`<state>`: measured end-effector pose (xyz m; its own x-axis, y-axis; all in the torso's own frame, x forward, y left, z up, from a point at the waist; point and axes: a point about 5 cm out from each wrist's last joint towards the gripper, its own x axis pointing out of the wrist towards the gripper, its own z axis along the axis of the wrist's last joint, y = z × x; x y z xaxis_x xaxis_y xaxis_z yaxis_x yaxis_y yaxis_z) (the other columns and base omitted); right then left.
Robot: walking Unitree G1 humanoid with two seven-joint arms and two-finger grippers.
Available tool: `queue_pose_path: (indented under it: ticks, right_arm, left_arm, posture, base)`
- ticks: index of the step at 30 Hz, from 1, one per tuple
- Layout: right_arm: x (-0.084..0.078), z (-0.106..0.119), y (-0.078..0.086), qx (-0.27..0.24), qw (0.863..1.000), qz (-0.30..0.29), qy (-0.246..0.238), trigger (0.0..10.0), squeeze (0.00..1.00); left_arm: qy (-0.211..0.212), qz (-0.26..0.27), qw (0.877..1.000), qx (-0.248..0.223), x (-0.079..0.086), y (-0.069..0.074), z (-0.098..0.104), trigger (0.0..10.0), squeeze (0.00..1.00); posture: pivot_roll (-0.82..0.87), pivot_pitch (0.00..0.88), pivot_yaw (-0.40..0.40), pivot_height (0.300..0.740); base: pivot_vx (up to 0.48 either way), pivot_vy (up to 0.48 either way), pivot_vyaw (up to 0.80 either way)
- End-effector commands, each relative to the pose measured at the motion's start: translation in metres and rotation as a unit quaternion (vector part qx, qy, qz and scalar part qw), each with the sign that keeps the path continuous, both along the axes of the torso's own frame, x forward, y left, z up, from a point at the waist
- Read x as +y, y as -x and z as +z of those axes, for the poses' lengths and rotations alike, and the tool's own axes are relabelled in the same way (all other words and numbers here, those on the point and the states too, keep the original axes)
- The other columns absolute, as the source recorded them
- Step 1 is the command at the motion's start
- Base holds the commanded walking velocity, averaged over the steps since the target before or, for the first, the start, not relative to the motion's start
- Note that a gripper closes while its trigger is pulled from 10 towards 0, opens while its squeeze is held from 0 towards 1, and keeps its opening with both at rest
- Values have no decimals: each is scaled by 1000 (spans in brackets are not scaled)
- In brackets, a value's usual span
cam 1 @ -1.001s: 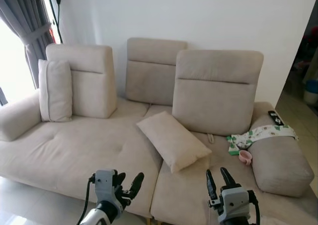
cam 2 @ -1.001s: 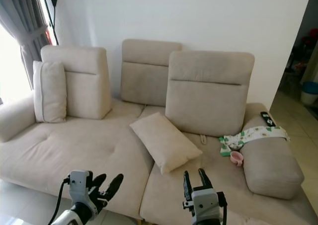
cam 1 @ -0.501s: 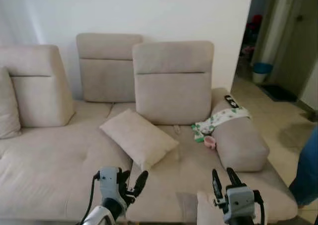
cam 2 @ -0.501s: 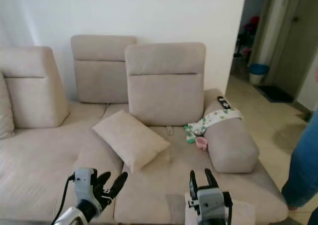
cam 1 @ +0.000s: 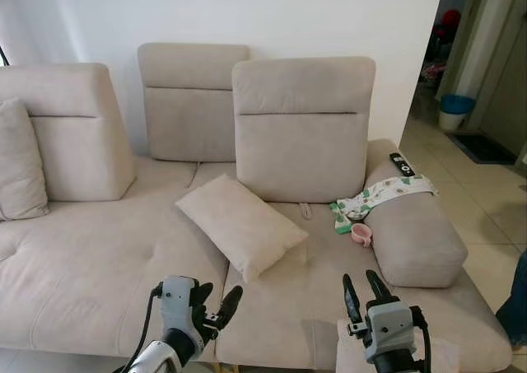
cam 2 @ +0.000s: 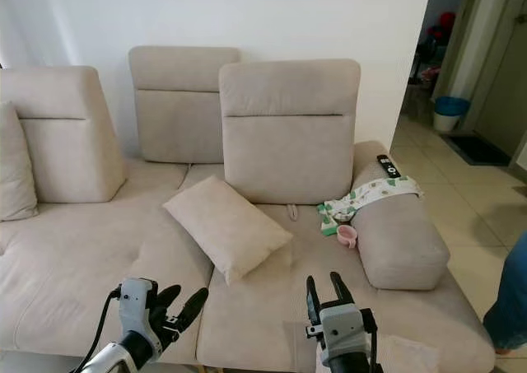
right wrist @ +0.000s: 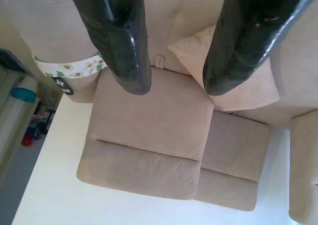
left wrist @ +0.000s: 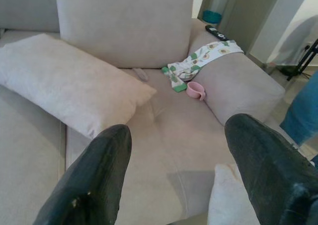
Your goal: Move the pillow to the sofa from floor
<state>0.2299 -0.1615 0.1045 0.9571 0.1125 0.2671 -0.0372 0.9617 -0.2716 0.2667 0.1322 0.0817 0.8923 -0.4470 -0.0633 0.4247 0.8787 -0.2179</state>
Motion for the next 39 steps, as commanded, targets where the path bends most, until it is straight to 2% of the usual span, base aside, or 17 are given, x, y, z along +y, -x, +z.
queue_pose_path:
  ticks: [1, 8, 10, 13, 16, 18, 22, 29, 35, 39]
  right_arm:
    - [2, -6, 3, 9, 1000, 9, -4, 10000, 0]
    - [3, -3, 0, 7, 999, 35, -3, 10000, 0]
    - [0, -2, 0, 6, 999, 39, -2, 10000, 0]
    - [-3, -2, 1, 8, 999, 36, 0, 10000, 0]
    - [-13, -3, 4, 5, 1000, 4, -3, 10000, 0]
    - [-13, -3, 4, 5, 1000, 4, -3, 10000, 0]
    - [-13, -1, 12, -8, 999, -33, -22, 10000, 0]
    - [-12, -8, 19, -6, 998, -55, -26, 10000, 0]
    - [-10, -8, 22, -7, 997, -68, -33, 10000, 0]
    - [-8, -11, 25, 2, 998, -56, -30, 10000, 0]
  left_arm:
    - [-23, -9, 1000, 5, 4, 5, -8, 10000, 0]
    - [-51, -34, 998, -13, 5, 8, -7, 10000, 0]
    - [-66, -56, 996, -25, 3, 10, -6, 10000, 0]
    - [-68, -60, 996, -27, 2, 10, -6, 10000, 0]
    - [-51, -58, 997, -18, -7, 9, -9, 10000, 0]
    - [-51, -58, 997, -18, -7, 9, -9, 10000, 0]
    - [-40, -92, 995, -19, -23, 3, -7, 10000, 0]
    - [-45, -113, 992, -17, -26, -8, -5, 10000, 0]
    - [-49, -140, 989, -20, -31, -9, -5, 10000, 0]
    - [-47, -138, 989, -22, -31, -9, -4, 10000, 0]
  posture:
    - [88, 0, 45, 740]
    - [81, 8, 49, 740]
    - [76, 16, 53, 740]
    - [66, 20, 57, 740]
    - [11, 17, 94, 740]
    - [11, 17, 94, 740]
    - [-68, 18, 156, 740]
    - [-132, 15, 211, 740]
    - [-144, 23, 209, 740]
    - [-112, 26, 190, 740]
  base:
    - [0, 0, 0]
    - [0, 0, 0]
    - [0, 0, 0]
    - [0, 0, 0]
    - [0, 0, 0]
    - [0, 0, 0]
    - [0, 0, 0]
    - [0, 0, 0]
    - [0, 0, 0]
    - [0, 0, 0]
